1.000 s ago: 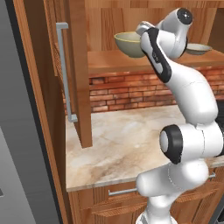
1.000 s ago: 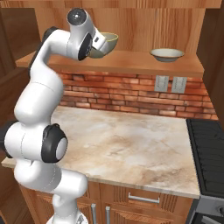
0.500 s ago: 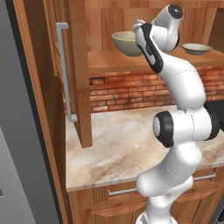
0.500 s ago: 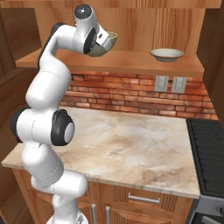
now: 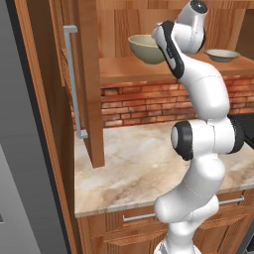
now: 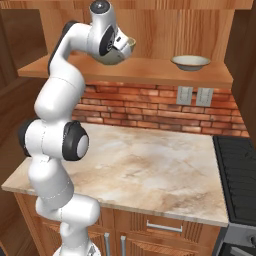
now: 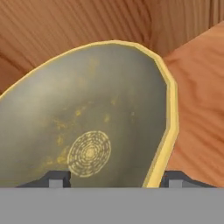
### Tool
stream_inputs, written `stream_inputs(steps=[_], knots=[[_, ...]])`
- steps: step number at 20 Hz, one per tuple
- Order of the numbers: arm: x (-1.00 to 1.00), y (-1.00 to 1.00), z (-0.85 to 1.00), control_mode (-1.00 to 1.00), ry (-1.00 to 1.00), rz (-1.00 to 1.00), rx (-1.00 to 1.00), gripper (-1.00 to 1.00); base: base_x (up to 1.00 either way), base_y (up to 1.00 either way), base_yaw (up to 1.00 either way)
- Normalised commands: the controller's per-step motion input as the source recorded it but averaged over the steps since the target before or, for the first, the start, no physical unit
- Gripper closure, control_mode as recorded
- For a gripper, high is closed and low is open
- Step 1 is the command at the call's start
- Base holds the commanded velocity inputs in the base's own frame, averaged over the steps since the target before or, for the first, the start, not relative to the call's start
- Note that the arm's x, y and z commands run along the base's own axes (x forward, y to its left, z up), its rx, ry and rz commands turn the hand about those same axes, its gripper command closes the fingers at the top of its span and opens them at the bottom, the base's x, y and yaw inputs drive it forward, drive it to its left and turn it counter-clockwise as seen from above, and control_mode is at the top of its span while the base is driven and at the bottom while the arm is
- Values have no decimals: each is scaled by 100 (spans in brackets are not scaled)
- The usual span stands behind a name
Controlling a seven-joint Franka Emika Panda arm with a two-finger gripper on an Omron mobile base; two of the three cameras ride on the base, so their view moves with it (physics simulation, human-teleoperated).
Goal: Take the smaller bowl and place it next to the appetizer plate on the dining counter , and place the larger bowl next to the plate with cooked food.
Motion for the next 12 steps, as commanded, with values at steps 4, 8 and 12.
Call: stream_inputs(steps=[4,8,12], knots=[[0,0,-56,-100,13,-3,-4,100,0,0,0],[8,0,-21,-100,2,0,-2,100,0,0,0],[0,0,0,-100,0,0,0,100,0,0,0]])
